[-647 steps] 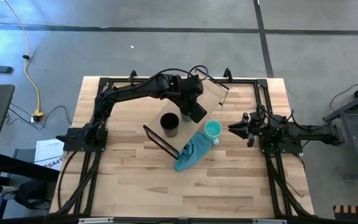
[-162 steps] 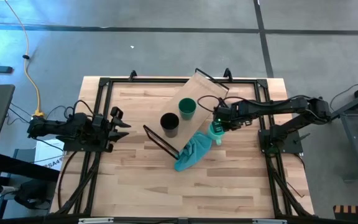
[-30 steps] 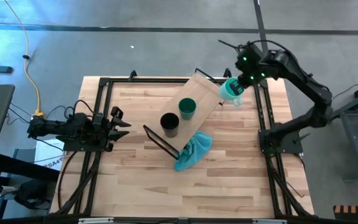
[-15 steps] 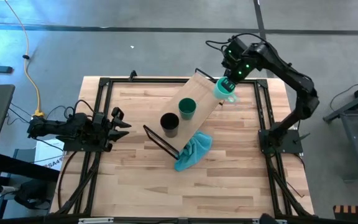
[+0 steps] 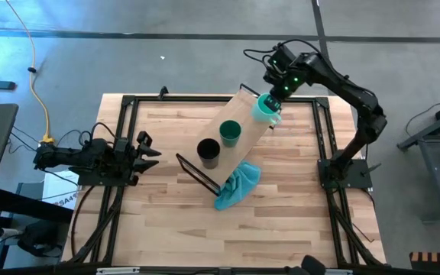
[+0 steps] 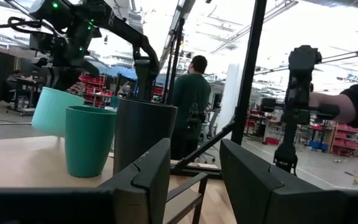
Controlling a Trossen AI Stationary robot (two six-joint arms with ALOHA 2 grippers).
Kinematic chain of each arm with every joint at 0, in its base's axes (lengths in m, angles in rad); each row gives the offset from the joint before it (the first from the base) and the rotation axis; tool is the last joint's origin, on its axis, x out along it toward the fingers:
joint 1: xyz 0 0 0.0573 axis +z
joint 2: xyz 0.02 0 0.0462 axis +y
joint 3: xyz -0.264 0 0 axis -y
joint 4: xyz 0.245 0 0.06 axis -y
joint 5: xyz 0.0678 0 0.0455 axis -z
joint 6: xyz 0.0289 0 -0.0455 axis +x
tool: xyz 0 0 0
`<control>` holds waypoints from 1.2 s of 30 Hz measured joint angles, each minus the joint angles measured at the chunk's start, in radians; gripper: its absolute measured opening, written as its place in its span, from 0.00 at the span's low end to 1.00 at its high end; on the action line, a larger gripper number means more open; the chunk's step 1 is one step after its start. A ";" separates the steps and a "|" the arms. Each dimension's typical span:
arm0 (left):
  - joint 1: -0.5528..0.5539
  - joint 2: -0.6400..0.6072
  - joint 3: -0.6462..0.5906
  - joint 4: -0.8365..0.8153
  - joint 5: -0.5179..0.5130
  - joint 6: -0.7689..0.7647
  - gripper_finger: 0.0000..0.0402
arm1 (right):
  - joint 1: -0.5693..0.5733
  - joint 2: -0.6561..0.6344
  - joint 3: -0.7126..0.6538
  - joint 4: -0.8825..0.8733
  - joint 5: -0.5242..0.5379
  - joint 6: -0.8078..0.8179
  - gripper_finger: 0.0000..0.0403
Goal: Stack small to large cups/mugs on shelf
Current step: Put the light blue mug on the shelf
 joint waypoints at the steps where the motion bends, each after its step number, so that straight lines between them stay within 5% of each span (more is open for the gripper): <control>1: 0.000 0.000 0.000 0.000 -0.005 0.000 0.32 | 0.000 0.000 0.000 0.008 -0.001 -0.005 0.00; 31: 0.000 0.000 0.000 0.002 -0.024 -0.001 0.32 | 0.017 0.026 0.000 0.132 -0.110 -0.054 0.00; 36: 0.000 0.000 0.000 0.002 -0.024 -0.001 0.32 | 0.035 0.094 0.085 0.083 -0.101 -0.071 0.00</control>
